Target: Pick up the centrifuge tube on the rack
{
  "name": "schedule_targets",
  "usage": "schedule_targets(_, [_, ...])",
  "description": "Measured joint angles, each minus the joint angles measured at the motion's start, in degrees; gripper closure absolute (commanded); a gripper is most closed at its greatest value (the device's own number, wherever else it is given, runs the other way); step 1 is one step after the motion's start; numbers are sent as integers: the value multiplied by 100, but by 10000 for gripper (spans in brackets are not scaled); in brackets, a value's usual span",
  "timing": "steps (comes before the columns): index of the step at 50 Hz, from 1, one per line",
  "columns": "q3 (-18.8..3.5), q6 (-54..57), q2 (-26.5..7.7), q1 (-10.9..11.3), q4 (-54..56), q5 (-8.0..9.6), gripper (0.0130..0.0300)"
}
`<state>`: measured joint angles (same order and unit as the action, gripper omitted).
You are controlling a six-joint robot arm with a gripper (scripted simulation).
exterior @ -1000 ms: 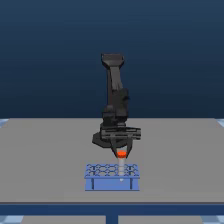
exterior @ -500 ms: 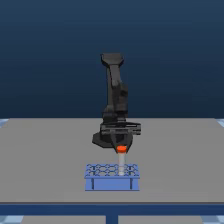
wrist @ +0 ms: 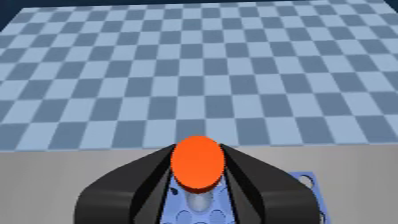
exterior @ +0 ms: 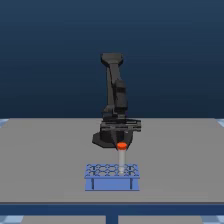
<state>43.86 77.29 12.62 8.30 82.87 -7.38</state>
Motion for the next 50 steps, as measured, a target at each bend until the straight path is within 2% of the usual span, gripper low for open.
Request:
schedule_targets(25, [-151, 2292, 143, 0, 2274, -4, 300])
schedule_targets(50, [-346, 4476, 295, 0, 4426, -142, 300])
